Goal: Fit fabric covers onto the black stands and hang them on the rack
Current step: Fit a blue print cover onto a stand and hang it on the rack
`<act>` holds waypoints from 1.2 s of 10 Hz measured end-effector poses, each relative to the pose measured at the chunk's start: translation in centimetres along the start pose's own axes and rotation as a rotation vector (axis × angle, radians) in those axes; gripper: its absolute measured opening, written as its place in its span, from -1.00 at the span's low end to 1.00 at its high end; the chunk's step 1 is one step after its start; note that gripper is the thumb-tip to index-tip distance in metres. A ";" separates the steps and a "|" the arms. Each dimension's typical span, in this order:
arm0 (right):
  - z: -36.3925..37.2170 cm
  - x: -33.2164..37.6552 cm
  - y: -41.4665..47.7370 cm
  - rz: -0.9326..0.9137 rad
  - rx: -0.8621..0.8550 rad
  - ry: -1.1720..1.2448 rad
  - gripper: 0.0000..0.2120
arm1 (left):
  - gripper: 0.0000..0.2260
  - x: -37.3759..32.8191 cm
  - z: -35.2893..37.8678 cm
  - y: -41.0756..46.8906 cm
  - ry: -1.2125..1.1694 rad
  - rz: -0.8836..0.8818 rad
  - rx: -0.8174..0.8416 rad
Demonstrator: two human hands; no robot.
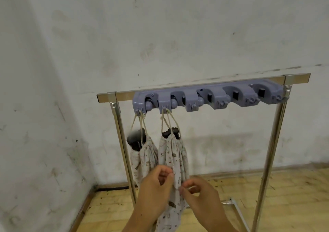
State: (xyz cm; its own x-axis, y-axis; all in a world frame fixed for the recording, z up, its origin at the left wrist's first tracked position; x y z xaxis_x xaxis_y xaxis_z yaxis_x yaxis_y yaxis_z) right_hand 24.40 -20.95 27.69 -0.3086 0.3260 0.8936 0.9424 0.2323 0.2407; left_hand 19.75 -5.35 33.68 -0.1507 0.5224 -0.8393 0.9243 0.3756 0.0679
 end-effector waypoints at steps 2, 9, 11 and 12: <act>1.3 -5.3 -2.6 0.064 0.019 0.024 -0.86 | -0.90 5.1 3.9 -1.0 0.040 -0.078 0.081; 6.6 -26.3 -11.8 0.437 0.187 -0.145 -0.92 | -0.89 27.2 14.2 -0.6 0.121 -0.391 0.410; 7.9 -31.5 -15.0 0.521 0.227 -0.121 -0.93 | -0.67 34.8 16.4 -1.5 0.280 -0.534 0.384; 8.6 -33.8 -16.1 0.536 0.270 -0.157 -0.94 | -0.93 45.3 18.0 -1.7 0.365 -0.644 0.415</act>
State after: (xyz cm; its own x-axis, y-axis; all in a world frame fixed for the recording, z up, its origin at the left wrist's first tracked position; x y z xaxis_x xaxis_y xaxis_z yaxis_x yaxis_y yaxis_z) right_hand 18.53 -27.78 -9.64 0.1643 0.5881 0.7919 0.9118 0.2157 -0.3493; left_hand 17.70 3.86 -14.18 -0.7293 0.5442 -0.4147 0.6625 0.4104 -0.6266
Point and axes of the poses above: each hand's wrist, its own y-axis towards the middle knuckle, its own z-axis out of the palm, x = y × z, the point moved 5 cm from there along y, towards the middle knuckle, and after that the axes turned 7 degrees about -z, right-handed, at the moved point
